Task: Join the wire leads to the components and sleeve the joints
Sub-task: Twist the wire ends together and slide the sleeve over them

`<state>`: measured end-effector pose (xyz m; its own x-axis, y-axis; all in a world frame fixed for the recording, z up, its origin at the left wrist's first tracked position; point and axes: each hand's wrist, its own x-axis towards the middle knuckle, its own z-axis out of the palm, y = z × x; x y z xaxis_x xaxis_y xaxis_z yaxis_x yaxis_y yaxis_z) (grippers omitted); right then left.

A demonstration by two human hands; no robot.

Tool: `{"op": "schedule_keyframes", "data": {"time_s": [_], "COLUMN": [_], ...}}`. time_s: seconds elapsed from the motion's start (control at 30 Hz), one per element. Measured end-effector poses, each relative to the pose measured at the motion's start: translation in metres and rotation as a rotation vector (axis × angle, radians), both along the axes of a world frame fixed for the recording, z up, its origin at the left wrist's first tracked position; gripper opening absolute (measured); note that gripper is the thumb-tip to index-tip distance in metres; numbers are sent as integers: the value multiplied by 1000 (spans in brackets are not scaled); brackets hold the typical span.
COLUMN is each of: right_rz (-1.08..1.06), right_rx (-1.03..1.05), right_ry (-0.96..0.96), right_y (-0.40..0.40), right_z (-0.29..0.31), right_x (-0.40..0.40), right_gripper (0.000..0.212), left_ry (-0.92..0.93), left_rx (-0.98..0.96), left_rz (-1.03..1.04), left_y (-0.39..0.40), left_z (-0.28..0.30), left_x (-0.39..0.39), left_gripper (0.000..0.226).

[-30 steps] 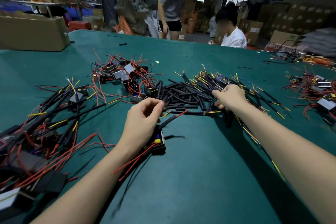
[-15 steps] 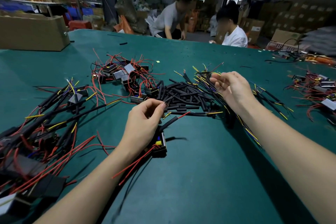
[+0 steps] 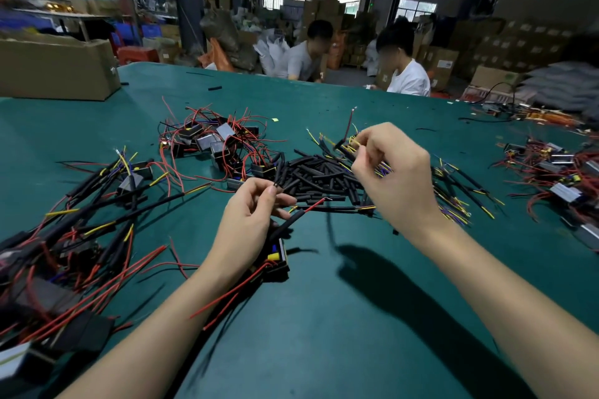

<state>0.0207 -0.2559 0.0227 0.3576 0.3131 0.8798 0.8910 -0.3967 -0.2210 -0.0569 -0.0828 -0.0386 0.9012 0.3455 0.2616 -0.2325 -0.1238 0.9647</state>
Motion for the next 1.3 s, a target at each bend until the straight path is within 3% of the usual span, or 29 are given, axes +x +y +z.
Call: {"op": "schedule_keyframes", "data": {"time_s": [0.07, 0.23, 0.33, 0.4, 0.47, 0.57, 0.63, 0.7, 0.8, 0.9, 1.1, 1.23, 1.3], "right_rz": [-35, -101, -53, -27, -87, -173, -87, 95, 348, 420, 225, 171, 180], "right_rx": [60, 242, 453, 542, 497, 208, 29, -6, 154, 262, 154, 342, 415], "right_ry": [-24, 160, 305, 298, 167, -16, -10, 200, 630, 766, 640, 330, 280], "right_y": [-3, -15, -25, -31, -35, -19, 3, 24, 44, 49, 43, 32, 21], "right_z": [6, 14, 21, 26, 26, 14, -3, -21, -39, -46, -45, -13, 3], "right_x": [-3, -9, -11, -15, -20, -28, -35, -41, -46, -42, -42, -45, -43], "right_gripper": [24, 23, 27, 28, 27, 25, 23, 21, 21, 19, 16, 9, 10], "left_ry": [-1, -4, -6, -8, -16, -27, -41, -56, -81, -77, -47, -5, 3], "left_rx": [-6, -4, 0, 6, 0, -9, -51, -111, -209, -294, -293, -294, -272], "left_rz": [0, 1, 8, 8, 2, -11, -26, -54, -105, -128, -158, -132, -119], "left_y": [0, -1, -1, -1, -1, 0, 1, 1, 0, 1, 0, 1, 2], "left_z": [1, 2, 2, 2, 1, -3, -4, -4, -3, -3, -5, -4, -3], "left_x": [0, -2, -1, -1, 0, 0, 1, 2, 2, 4, 6, 8, 8], "left_gripper": [17, 18, 18, 18, 18, 16, 15, 15, 16, 18, 17, 16, 18]}}
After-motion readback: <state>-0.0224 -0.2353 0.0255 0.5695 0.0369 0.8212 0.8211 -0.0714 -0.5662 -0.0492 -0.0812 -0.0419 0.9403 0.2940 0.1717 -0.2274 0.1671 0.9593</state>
